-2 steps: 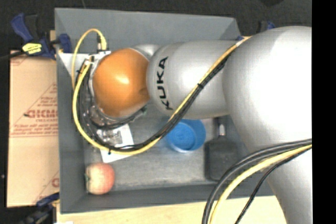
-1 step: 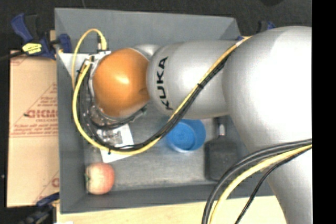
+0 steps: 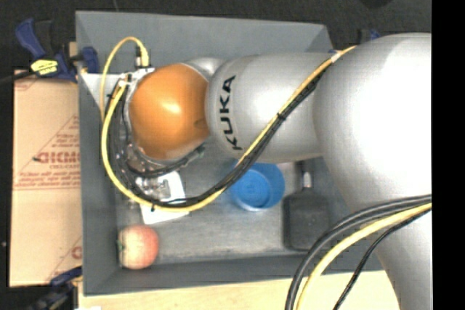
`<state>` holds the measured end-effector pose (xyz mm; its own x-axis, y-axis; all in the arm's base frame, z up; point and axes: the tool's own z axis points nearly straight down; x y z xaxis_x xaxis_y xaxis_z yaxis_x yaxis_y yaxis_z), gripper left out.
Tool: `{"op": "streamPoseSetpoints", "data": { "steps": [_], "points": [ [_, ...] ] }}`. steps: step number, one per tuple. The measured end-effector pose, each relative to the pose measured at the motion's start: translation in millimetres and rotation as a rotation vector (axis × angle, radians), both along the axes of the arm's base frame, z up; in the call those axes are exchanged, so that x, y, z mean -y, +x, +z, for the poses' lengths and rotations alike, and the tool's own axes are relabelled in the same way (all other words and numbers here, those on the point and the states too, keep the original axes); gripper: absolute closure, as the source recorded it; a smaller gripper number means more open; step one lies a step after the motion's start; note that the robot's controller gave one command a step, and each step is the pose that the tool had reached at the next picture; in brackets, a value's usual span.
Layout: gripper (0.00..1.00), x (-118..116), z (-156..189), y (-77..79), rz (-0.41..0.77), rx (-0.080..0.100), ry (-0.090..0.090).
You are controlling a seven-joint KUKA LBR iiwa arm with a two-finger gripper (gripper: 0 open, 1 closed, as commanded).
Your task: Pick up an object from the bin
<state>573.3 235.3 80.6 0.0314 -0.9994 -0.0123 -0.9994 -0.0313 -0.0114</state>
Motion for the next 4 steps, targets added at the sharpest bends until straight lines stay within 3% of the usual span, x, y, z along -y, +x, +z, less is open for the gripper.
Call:
{"op": "streamPoseSetpoints", "data": {
  "steps": [1, 2, 4],
  "points": [
    [1.0, 0, 16, 0.8, 0.0, 0.003, 0.0],
    [1.0, 0, 39, -1.4, -0.002, -0.006, -0.002],
    [1.0, 0, 105, 1.0, -0.005, 0.002, 0.002]
  ]
}}
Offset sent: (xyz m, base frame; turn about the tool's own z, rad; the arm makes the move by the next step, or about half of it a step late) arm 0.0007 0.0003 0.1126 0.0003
